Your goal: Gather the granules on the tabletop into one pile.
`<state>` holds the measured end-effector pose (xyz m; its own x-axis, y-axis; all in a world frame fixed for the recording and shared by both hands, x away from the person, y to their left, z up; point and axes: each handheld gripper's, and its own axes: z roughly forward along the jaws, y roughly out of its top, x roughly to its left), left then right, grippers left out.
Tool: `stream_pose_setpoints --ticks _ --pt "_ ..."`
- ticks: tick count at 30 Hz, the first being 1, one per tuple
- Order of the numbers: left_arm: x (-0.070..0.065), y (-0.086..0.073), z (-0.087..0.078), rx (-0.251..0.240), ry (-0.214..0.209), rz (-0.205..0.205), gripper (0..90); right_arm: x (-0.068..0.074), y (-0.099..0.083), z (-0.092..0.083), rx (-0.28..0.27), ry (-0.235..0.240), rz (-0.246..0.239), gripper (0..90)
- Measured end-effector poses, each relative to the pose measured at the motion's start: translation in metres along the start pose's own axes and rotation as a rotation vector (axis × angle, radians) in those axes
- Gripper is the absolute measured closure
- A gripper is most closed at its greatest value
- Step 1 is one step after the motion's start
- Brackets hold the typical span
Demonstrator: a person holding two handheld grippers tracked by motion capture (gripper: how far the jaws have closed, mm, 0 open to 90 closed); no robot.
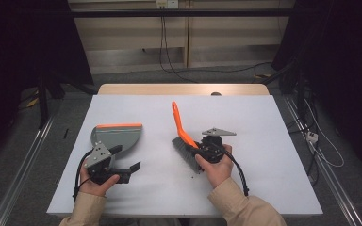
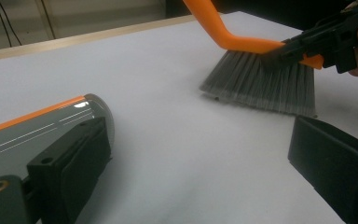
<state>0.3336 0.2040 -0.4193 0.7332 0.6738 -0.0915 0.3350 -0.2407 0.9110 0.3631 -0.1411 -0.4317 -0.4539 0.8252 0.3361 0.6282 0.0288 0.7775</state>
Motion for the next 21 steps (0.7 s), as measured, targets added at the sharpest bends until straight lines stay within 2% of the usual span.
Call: stream_pose_setpoints --ticks 6,13,15,17,21 --pt "0.0 0.0 0.001 0.005 -0.003 0.003 5.5 0.012 0.005 -0.007 -0.023 0.064 0.0 71.4" --pt "0.0 -0.001 0.002 0.006 -0.003 -0.001 5.5 0.024 -0.011 -0.005 0.018 0.139 0.006 71.4" --pt "0.0 -0.001 0.002 0.008 -0.003 -0.001 5.5 0.025 -0.015 -0.003 0.032 0.139 -0.014 71.4" --pt "0.0 -0.001 0.002 0.009 -0.005 0.0 5.5 0.022 -0.018 -0.001 0.039 0.118 -0.05 71.4" --pt "0.001 -0.002 0.002 0.009 -0.003 -0.005 5.5 0.012 -0.015 -0.001 0.029 0.108 -0.069 71.4"
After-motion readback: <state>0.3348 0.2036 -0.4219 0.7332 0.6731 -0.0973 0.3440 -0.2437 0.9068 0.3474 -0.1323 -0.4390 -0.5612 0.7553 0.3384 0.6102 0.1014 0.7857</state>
